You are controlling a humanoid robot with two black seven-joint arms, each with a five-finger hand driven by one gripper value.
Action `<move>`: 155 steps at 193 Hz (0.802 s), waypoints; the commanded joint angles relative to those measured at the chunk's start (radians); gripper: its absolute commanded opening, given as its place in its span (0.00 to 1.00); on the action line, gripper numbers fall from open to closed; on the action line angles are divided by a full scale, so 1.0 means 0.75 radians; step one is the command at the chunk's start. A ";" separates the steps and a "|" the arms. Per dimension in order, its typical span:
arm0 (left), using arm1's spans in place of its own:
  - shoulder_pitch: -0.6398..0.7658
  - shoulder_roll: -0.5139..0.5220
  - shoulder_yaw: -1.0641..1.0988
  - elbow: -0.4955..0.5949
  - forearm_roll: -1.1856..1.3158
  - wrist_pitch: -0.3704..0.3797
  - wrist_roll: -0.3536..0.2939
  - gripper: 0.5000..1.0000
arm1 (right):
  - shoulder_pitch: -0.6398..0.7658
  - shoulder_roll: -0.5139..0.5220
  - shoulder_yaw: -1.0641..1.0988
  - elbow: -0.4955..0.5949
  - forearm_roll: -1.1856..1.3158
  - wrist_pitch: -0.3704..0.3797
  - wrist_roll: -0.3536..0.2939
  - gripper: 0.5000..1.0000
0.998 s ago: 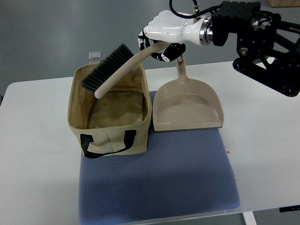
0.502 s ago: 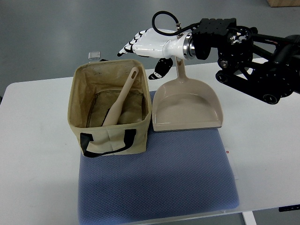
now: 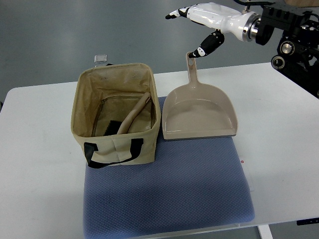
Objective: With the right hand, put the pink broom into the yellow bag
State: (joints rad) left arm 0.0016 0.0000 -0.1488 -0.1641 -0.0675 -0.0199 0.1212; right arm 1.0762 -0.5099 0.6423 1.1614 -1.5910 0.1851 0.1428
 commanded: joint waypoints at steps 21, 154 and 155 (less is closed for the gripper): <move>0.000 0.000 0.000 0.000 0.000 0.000 0.000 1.00 | -0.267 -0.038 0.279 -0.019 0.383 -0.101 0.002 0.78; 0.000 0.000 0.000 0.000 0.000 0.000 0.000 1.00 | -0.701 0.058 0.446 -0.060 1.181 -0.361 0.024 0.79; 0.000 0.000 0.000 0.000 0.000 0.000 0.000 1.00 | -0.701 0.058 0.446 -0.060 1.181 -0.361 0.024 0.79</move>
State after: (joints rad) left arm 0.0015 0.0000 -0.1488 -0.1641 -0.0675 -0.0199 0.1212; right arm 0.5861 -0.4781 0.9758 1.1166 -0.7210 -0.0852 0.1587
